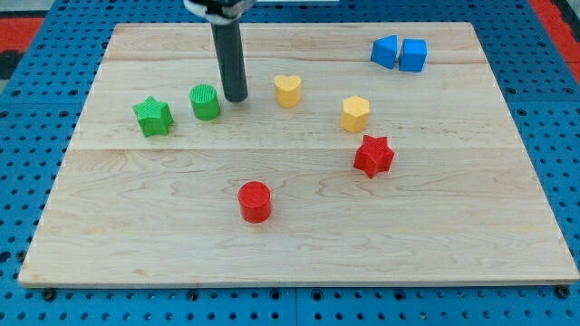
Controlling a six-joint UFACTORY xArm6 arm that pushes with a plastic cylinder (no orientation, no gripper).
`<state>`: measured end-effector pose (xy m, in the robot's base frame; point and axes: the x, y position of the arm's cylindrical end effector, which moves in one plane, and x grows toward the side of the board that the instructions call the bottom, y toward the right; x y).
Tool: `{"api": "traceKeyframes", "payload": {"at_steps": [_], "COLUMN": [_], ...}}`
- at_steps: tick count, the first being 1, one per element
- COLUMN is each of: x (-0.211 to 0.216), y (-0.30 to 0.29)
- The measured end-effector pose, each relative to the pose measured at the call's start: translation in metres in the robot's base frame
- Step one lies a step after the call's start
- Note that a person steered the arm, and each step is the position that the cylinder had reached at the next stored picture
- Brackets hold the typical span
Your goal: Push the blue cube below the green star
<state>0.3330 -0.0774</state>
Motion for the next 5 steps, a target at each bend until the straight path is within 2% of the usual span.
{"api": "traceKeyframes", "payload": {"at_steps": [1,2,3,4,5], "x": [-0.058,-0.101,-0.138,-0.138,-0.107], "y": [0.032,0.100,0.195,0.318,0.334]}}
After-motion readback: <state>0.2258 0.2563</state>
